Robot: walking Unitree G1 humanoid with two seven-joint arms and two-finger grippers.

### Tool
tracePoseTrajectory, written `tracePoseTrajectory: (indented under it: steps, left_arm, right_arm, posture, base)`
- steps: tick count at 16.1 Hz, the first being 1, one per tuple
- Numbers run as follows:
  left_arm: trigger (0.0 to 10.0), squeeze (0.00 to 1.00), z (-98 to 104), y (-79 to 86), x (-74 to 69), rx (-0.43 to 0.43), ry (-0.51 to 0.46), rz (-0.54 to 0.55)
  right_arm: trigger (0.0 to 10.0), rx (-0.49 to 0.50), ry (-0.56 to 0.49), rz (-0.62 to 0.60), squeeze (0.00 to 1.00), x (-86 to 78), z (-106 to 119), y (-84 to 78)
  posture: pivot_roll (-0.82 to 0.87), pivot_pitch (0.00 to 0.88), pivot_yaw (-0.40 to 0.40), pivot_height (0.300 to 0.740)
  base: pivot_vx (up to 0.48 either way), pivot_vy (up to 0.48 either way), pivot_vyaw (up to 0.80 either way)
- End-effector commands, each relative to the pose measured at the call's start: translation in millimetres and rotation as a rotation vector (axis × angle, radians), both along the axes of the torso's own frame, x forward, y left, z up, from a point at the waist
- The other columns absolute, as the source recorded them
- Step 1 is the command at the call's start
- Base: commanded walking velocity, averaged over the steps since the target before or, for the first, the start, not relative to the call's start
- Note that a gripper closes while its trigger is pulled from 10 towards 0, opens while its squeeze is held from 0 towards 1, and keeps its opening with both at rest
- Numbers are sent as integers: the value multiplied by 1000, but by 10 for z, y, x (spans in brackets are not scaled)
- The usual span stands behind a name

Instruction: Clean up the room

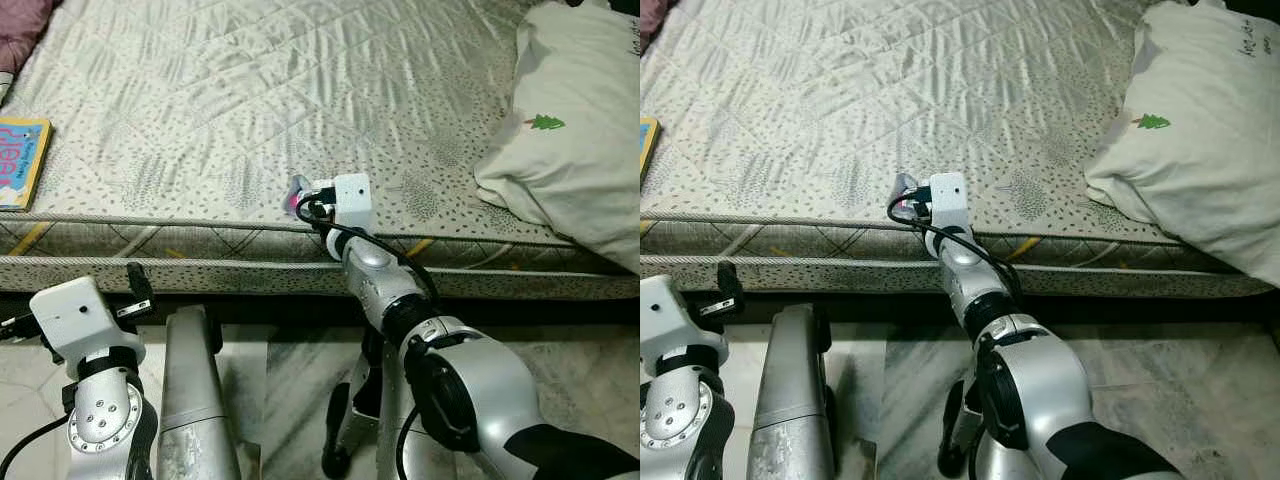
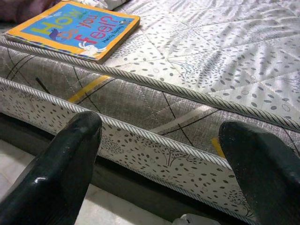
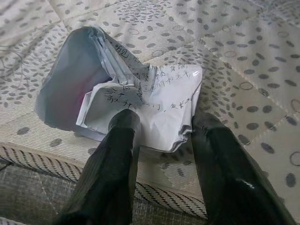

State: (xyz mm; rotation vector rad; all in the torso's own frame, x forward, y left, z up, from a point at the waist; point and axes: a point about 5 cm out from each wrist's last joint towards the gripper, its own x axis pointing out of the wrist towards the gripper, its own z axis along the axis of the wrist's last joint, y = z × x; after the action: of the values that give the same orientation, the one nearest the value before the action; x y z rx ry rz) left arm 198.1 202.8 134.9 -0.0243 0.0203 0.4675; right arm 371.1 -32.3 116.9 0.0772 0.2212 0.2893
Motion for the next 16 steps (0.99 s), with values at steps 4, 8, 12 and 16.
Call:
tracePoseTrajectory:
  steps: [4,8,12,16]
  left_arm:
    - [10000,0,-58,-40,14,-31,26,0]
    - [10000,0,-52,-30,5,-29,25,1]
    - [10000,0,-55,-36,4,-32,26,2]
    - [10000,0,-54,-28,22,-32,24,2]
  right_arm:
    - [10000,63,28,107,0,-131,-15,357]
    - [0,124,11,100,0,-118,60,402]
    - [0,121,1,94,0,-105,82,395]
    - [0,122,11,81,0,-107,51,364]
  posture:
    - [390,195,-138,491]
    - [401,192,-141,491]
    - [398,196,-140,491]
    - [397,195,-138,491]
  base:
    - [0,0,0]
    - [0,0,0]
    - [0,0,0]
    - [0,0,0]
